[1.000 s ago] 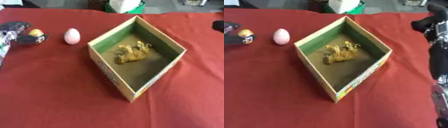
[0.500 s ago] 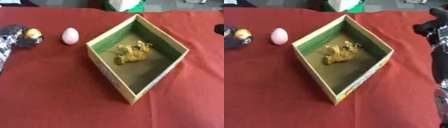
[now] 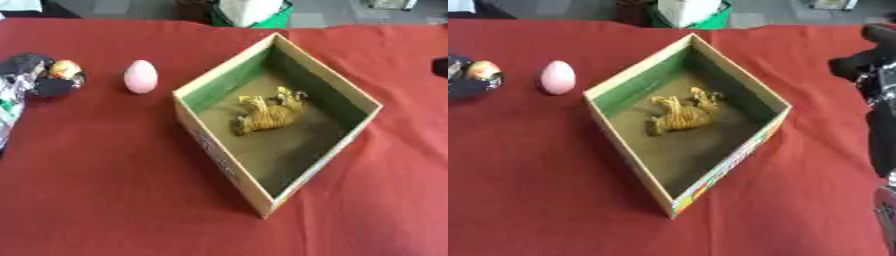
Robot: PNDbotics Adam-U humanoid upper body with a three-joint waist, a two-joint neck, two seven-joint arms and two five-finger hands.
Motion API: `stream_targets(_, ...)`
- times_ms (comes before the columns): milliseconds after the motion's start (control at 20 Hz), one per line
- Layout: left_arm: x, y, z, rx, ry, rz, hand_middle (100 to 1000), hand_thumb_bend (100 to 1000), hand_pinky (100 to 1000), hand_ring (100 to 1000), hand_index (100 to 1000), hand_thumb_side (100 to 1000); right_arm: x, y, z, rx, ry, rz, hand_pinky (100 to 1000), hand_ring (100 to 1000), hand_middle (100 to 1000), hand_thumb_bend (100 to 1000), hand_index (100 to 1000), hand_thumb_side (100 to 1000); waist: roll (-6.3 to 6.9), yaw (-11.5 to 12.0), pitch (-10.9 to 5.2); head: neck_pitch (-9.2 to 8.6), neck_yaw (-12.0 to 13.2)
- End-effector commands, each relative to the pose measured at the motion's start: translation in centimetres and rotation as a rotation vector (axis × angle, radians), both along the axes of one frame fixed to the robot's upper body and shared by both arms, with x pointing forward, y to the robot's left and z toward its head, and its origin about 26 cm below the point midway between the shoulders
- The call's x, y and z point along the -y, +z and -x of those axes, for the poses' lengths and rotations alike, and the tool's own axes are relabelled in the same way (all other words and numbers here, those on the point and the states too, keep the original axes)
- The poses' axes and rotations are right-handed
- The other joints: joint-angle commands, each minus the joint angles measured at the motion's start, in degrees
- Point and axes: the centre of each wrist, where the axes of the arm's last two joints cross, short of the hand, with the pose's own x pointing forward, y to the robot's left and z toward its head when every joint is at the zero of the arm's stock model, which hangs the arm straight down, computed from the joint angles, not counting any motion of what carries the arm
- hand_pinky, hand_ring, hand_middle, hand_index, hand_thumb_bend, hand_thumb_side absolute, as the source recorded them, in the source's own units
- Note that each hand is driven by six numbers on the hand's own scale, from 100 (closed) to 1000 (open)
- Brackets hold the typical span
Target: Pick up objects on the table and place them in the box.
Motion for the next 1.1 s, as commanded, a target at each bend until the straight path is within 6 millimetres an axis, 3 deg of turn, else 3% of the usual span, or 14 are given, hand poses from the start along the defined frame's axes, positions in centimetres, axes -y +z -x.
stream_targets(50,-1.3,0.9,0.3,0.025,0.037,0.001,761,161,732,835,837,845,0.2,0.9,0.3,0.035,-0.004,0.03,757,668,513,100,797,620,-0.14,-0.08,-0.88,-0.74,0.27)
stream_targets(350,-1.2,1.1,0.3,0.003,0.01,0.025,681,100,685,769,765,745,0.3,0.7,0.4,0.028,-0.008,0.025,757,668,513,100,798,619,-0.27,0.44,-1.14,0.08,0.01)
stream_targets(750,-0.9,0.9,0.3,-0.029,0.005,0.058,618,100,621,707,673,260,0.2,0.8,0.3,0.026,-0.004,0.012,758,668,512,100,796,620,-0.53,0.48,-1.48,0.21,-0.04)
stream_targets(1100,-0.3,1.1,0.3,0.046,-0.012,0.064,527,100,543,625,571,258,0.1,0.7,0.3,0.019,-0.003,0.001,758,668,512,100,796,618,-0.58,0.69,-2.03,0.9,-0.13)
